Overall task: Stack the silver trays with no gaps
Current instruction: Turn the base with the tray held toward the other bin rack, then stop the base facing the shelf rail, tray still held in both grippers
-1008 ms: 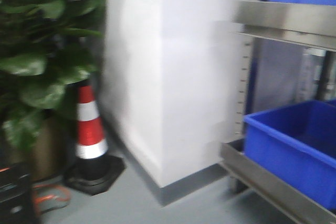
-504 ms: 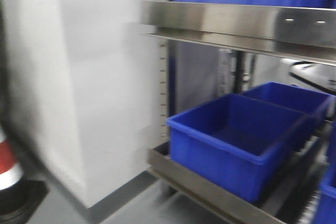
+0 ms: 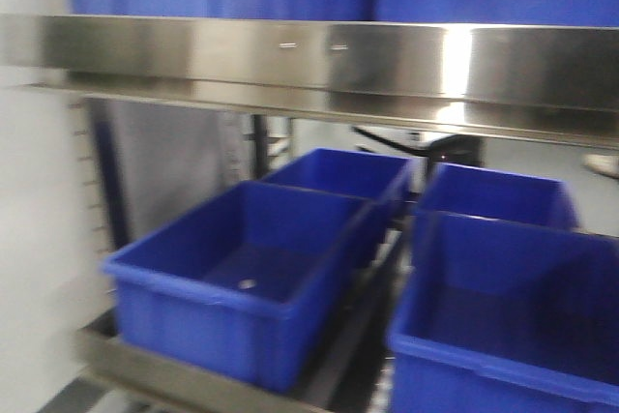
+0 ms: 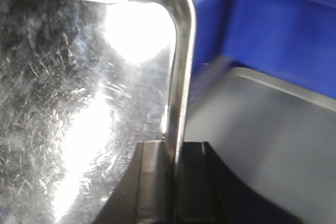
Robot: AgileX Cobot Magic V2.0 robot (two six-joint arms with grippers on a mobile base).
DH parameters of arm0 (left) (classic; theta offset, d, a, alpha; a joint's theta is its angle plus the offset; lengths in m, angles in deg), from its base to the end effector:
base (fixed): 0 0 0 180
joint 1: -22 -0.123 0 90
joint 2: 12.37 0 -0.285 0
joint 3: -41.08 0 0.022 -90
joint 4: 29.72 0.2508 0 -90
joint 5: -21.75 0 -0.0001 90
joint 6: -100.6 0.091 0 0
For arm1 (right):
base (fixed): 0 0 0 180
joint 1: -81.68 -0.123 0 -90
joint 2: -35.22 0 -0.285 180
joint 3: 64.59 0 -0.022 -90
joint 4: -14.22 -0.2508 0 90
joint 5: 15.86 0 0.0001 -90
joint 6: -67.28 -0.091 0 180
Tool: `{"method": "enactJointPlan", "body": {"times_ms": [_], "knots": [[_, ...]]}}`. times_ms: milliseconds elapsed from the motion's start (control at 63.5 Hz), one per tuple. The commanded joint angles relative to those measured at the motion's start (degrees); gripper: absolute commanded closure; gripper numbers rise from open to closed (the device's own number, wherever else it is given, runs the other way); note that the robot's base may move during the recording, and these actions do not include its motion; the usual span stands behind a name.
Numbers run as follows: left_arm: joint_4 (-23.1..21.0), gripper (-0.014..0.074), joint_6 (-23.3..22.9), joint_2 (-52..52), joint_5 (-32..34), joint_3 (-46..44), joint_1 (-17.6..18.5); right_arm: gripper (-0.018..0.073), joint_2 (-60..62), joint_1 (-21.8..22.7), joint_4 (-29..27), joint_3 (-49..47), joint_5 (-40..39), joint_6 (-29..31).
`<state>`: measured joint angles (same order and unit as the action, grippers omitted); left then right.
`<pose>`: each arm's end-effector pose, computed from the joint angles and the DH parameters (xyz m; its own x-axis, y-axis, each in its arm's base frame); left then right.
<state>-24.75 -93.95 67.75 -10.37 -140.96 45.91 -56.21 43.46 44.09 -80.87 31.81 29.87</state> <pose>0.2552 -0.1085 0.4458 -0.3747 -0.0300 -0.9267 0.3030 0.9406 -0.1529 0.2706 0.1704 0.4527 -0.4527 -0.0250 -0.8913 -0.2029 0.9763 0.0756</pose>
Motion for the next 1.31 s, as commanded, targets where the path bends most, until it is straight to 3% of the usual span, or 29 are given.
{"method": "enactJointPlan", "body": {"times_ms": [0,1291], "knots": [[-4.13,0.0615,0.46,-0.44,4.56,-0.80,1.27,0.0629,-0.07,-1.21,-2.76,-0.61,-13.67,0.75],[-4.13,0.0615,0.46,-0.44,4.56,-0.80,1.27,0.0629,-0.07,-1.21,-2.76,-0.61,-13.79,0.75]]}}
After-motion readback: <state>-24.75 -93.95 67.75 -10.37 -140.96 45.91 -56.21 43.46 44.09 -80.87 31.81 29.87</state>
